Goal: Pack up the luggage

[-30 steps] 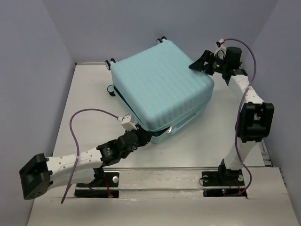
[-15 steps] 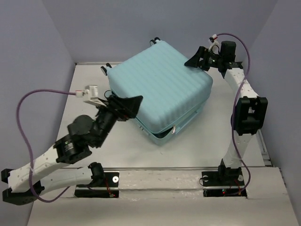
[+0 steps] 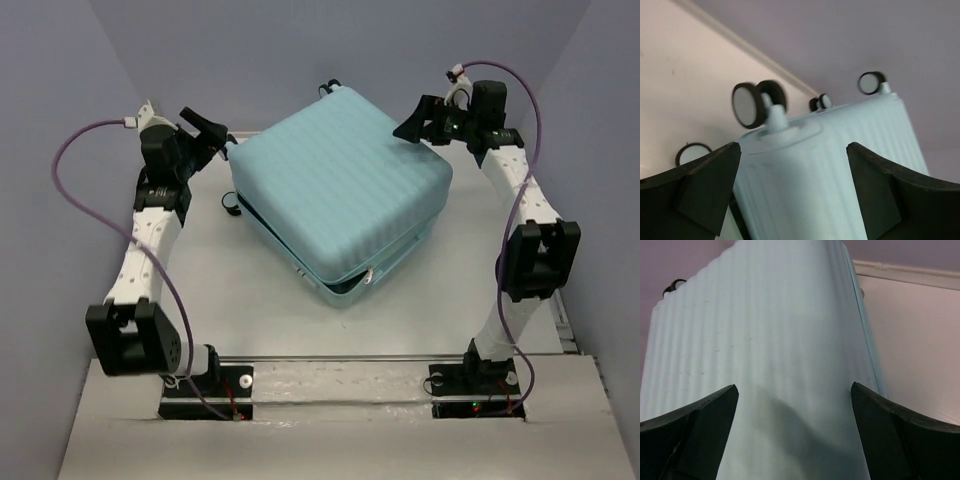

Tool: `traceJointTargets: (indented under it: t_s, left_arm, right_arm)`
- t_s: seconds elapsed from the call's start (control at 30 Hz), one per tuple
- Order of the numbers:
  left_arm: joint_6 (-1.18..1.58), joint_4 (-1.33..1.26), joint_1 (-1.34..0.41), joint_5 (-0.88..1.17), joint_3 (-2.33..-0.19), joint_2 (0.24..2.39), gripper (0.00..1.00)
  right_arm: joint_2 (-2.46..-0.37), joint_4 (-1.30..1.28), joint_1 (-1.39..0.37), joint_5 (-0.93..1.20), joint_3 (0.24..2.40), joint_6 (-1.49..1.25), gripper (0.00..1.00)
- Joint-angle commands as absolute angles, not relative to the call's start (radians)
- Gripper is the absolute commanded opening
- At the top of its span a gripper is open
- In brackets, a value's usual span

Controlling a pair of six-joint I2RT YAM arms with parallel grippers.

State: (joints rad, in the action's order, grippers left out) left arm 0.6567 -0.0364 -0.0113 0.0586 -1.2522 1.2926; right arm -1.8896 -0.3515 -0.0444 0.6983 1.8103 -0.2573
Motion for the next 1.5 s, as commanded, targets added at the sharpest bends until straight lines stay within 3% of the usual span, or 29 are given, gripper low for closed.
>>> traceJointTargets:
  t_s: [0.0,0.4,1.0,1.1,1.13,1.2,1.3,1.37,1.47]
  left_arm:
    - [0.839,-0.23,0.087,0.452,-1.188,1.39,0.99]
    - [0.992,-0.462,0.121,0.552,-1.216,1.695,0.99]
    - [1.284,-0.85,0.098,0.563,-1.328,1.968,0.99]
    - [1.347,-0.955,0.095,0.552,-1.309,1.98,0.77]
    - [1.373,-1.001,0.095,0.548,-1.301,1.982,0.57]
    - [1.385,-1.017,0.094,0.546,-1.305,1.974,0.37]
    - [1.385,-1.017,0.094,0.549,-1.319,1.951,0.22]
    - [1.39,-1.014,0.092,0.555,-1.336,1.919,0.06]
    - [1.39,-0.974,0.092,0.548,-1.361,1.852,0.06]
  right_arm:
    - [-1.678,-0.321,-0.072,0.641,1.786,-0.236,1.0]
    - [-1.312,-0.106,-0.081,0.696,1.373,-0.314,1.0]
    - [-1.086,-0.066,-0.181,0.696,1.013,-0.322,1.0]
    - [-1.048,-0.063,-0.181,0.701,0.967,-0.327,1.0]
    - [-1.037,-0.063,-0.181,0.701,0.96,-0.327,1.0]
    - [-1.031,-0.063,-0.181,0.701,0.947,-0.327,1.0]
    - [-1.022,-0.063,-0.181,0.69,0.934,-0.331,1.0]
    - [-1.009,-0.063,-0.181,0.663,0.917,-0.344,1.0]
    - [-1.002,-0.064,-0.181,0.603,0.904,-0.363,1.0]
